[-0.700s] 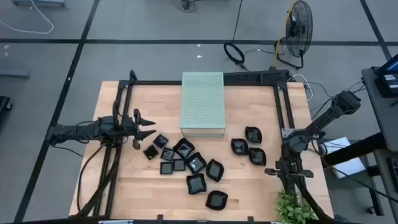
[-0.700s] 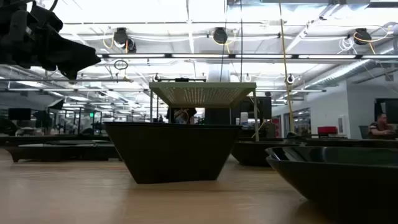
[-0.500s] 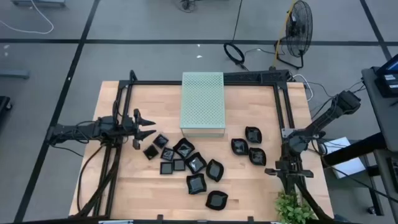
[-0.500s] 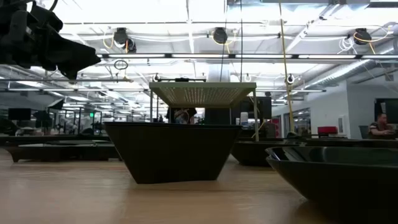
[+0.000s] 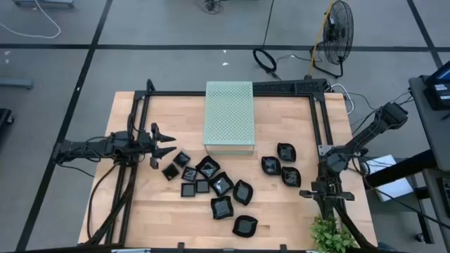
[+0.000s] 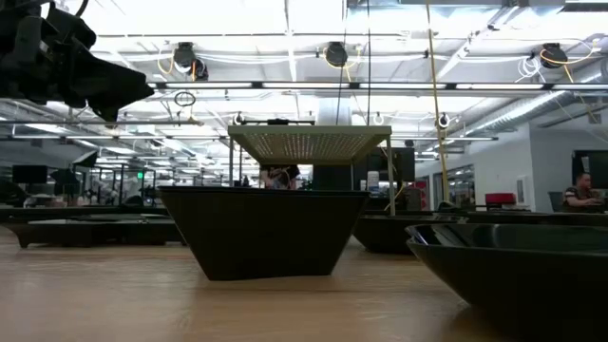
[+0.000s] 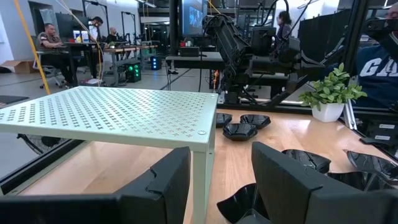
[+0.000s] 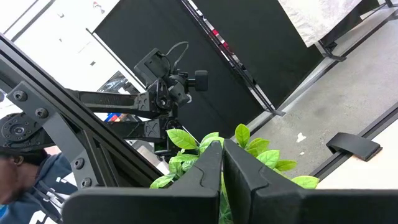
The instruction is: Pick & Place Mini shaped plates
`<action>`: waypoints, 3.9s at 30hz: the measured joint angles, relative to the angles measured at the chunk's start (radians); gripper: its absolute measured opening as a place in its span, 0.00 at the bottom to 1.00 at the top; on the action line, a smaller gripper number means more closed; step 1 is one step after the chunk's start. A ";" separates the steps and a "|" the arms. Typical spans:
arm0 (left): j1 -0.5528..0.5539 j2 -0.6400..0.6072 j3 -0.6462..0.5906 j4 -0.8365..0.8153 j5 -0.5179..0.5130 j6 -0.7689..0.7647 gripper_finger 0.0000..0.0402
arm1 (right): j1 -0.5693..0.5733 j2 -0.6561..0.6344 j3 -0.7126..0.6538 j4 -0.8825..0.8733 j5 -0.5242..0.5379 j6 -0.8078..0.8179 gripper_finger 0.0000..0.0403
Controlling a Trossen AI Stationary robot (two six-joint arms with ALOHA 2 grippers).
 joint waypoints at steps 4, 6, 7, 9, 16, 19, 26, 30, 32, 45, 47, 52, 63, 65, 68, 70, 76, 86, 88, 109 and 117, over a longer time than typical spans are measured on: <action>0.000 0.000 0.000 0.000 0.000 0.000 0.44 | 0.000 0.000 0.000 0.000 0.000 0.000 0.01; 0.000 0.000 0.000 0.000 0.000 0.000 0.44 | 0.000 0.000 0.000 0.000 0.000 0.000 0.01; 0.000 0.000 0.000 0.000 0.000 0.000 0.44 | 0.000 0.000 0.000 0.000 0.000 0.000 0.01; 0.000 0.000 0.000 0.000 0.000 0.000 0.44 | 0.000 0.000 0.000 0.000 0.000 0.000 0.01; 0.000 0.000 0.000 0.000 0.000 0.000 0.44 | 0.000 0.000 0.000 0.000 0.000 0.000 0.01; 0.000 0.000 0.000 0.000 0.000 0.000 0.44 | 0.000 0.000 0.000 0.000 0.000 0.000 0.01; 0.000 0.000 0.000 0.000 0.000 0.000 0.44 | 0.000 0.000 0.000 0.000 0.000 0.000 0.01; 0.000 0.000 0.000 0.000 0.000 0.000 0.44 | 0.000 0.000 0.000 0.000 0.000 0.000 0.01; 0.000 0.000 0.000 0.000 0.000 0.000 0.44 | 0.000 0.000 0.000 0.000 0.000 0.000 0.01; 0.000 0.000 0.000 0.000 0.000 0.000 0.44 | 0.000 0.000 0.000 0.000 0.000 0.000 0.01; 0.000 0.000 0.000 0.000 0.000 0.000 0.44 | 0.000 0.000 0.000 0.000 0.000 0.000 0.01; 0.000 0.000 0.000 0.000 0.000 0.000 0.44 | 0.000 0.000 0.000 0.000 0.000 0.000 0.01; 0.000 0.000 0.000 0.000 0.000 0.000 0.44 | 0.000 0.000 0.000 0.000 0.000 0.000 0.01; 0.000 0.000 0.000 0.000 0.000 0.000 0.44 | 0.000 0.000 0.000 0.000 0.000 0.000 0.01; 0.000 0.000 0.000 0.000 0.000 0.000 0.44 | 0.000 0.000 0.000 0.000 0.000 0.000 0.01; 0.000 0.000 0.000 0.000 0.000 0.000 0.44 | 0.000 0.000 0.000 0.000 0.000 0.000 0.01; 0.000 0.000 0.000 0.000 0.000 0.000 0.44 | 0.000 0.000 0.000 0.000 0.000 0.000 0.01; 0.000 0.000 0.000 0.000 0.000 0.000 0.44 | 0.000 0.000 0.000 0.000 0.000 0.000 0.01; 0.000 0.000 0.000 0.000 0.000 0.000 0.44 | 0.000 0.000 0.000 0.000 0.000 0.000 0.01; 0.000 0.000 0.000 0.004 0.000 0.000 0.44 | -0.001 0.000 0.000 0.060 0.105 -0.156 0.01; 0.000 0.000 0.000 0.005 0.000 0.000 0.44 | -0.001 0.000 0.000 0.060 0.352 -0.385 0.01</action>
